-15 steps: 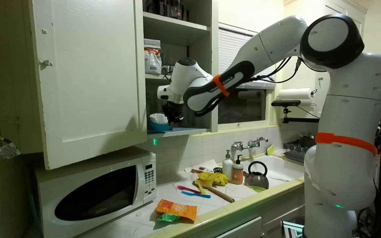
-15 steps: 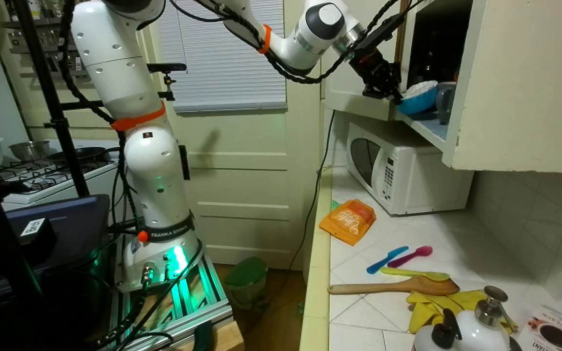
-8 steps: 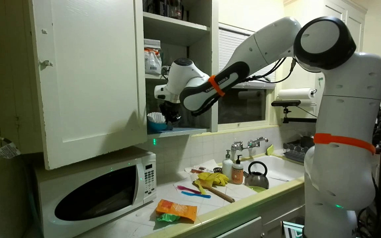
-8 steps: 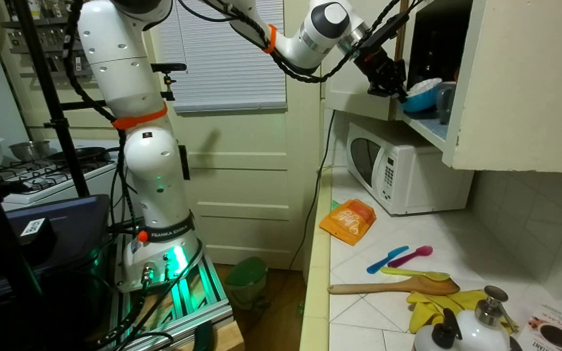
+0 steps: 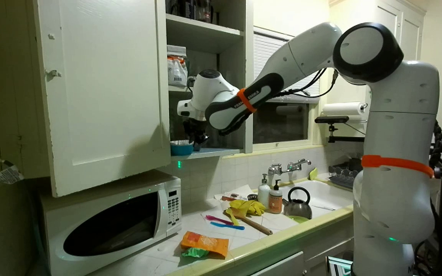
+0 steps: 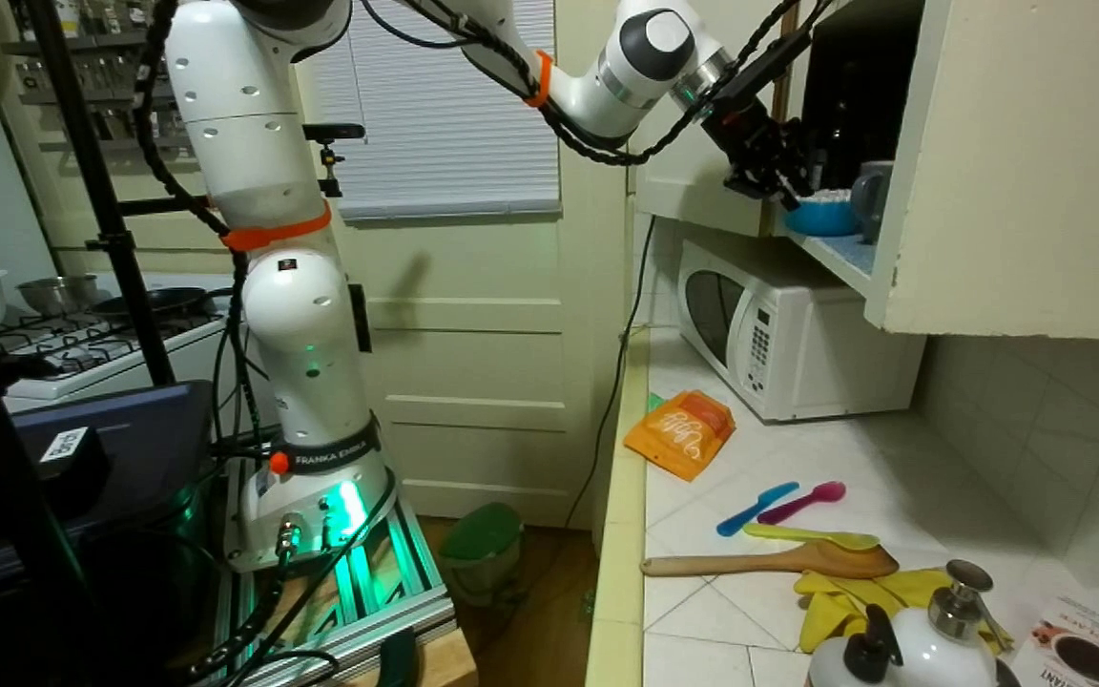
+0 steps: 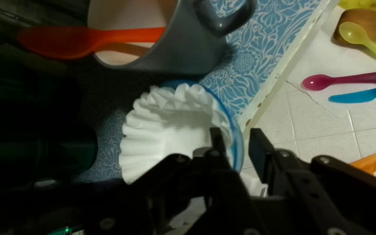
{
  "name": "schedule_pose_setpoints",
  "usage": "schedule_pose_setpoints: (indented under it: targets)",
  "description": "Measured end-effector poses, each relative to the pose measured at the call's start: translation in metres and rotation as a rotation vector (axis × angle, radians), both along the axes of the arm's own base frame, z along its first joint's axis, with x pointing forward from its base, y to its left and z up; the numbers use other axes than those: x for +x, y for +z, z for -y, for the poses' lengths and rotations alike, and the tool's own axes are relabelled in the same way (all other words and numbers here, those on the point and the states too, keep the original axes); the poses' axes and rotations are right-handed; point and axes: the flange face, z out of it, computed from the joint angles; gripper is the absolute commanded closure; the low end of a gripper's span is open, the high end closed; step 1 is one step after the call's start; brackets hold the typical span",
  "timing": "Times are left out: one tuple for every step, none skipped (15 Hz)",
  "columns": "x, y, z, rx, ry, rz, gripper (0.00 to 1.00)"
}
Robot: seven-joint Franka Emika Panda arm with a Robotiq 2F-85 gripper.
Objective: Put the blue bowl in the bottom compartment of the top cabinet
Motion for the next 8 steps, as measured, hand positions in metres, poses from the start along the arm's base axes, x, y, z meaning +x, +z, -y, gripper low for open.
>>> schedule_pose_setpoints:
  targets:
    - [0.0009,-0.0001,0.0010,-0.001,-0.002,0.000,0.34]
    - [0.0016,0.0004,0.0016,-0.001,-0.002,0.001,0.27]
    - [0.0023,0.0012,0.0020,-0.002,-0.003,0.003,0.18]
    - [0.0027,0.0022,0.0025,-0.003,-0.004,0.005,0.11]
    - [0.0029,0.0034,0.0030,-0.003,-0.004,0.007,0.05]
    - [0.0030,0.0045,0.0035,-0.004,-0.005,0.009,0.01]
    - [0.0031,0.0053,0.0038,-0.004,-0.006,0.010,0.00]
    - [0.0031,0.0059,0.0040,-0.005,-0.006,0.012,0.00]
